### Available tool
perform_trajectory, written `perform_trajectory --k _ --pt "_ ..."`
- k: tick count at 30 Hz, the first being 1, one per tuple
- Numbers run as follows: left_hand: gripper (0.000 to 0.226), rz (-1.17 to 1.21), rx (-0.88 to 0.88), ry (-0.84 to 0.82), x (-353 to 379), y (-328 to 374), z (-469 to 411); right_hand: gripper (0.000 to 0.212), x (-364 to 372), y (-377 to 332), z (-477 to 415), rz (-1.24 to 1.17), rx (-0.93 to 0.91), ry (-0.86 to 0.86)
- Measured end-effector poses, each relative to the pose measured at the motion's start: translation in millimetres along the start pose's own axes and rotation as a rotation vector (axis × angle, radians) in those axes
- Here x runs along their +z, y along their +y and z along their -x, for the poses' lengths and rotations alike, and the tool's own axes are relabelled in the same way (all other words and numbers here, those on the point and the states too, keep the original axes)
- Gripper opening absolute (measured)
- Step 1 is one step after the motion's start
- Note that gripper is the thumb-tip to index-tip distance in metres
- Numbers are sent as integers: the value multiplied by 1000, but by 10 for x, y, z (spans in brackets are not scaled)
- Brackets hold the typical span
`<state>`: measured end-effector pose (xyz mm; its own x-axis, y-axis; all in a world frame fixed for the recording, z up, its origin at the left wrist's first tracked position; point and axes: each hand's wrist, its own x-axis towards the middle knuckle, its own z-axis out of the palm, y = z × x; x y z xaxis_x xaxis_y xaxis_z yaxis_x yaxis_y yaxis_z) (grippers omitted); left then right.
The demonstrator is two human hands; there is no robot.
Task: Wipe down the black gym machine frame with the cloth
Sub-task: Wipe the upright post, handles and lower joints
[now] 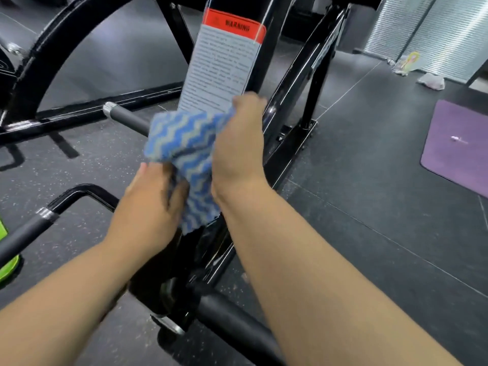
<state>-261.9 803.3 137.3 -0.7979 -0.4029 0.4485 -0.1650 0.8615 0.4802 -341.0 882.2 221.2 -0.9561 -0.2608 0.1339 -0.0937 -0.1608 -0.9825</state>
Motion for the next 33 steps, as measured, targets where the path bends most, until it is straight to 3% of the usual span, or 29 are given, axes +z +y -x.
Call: perform_trajectory --k 1,3,5,8,11,14,16,18,22,24,27,30,33 --pt "19 3 5 28 -27 17 11 75 9 -62 -8 24 -45 12" --pt "16 -54 18 60 -19 57 92 89 20 -27 61 84 -23 15" --pt "21 -131 -50 42 44 24 195 89 -51 242 305 77 70 -74" --pt "47 -114 -184 -38 145 -101 327 90 -168 663 673 158 252 -195" --pt "47 -89 -203 10 243 -244 529 91 -212 893 738 260 313 -244" --pt "32 -87 -157 72 210 -388 772 73 -304 940 769 412 289 -150" --pt "28 -65 -71 68 185 -445 821 39 -394 895 748 465 202 33" --pt "36 95 -104 49 143 -386 861 21 -401 876 783 498 146 143" --pt "44 453 -84 77 76 -66 853 9 -322 932 936 402 127 46" --pt "31 458 -59 142 125 -37 670 20 -294 890 943 281 119 -63" --pt "21 383 -72 235 232 -165 454 28 -304 744 850 60 248 10" --pt "17 347 -254 225 366 -380 694 15 -394 743 767 -10 264 170" --pt "16 342 -437 185 503 -430 1057 17 -389 795 800 87 260 128"
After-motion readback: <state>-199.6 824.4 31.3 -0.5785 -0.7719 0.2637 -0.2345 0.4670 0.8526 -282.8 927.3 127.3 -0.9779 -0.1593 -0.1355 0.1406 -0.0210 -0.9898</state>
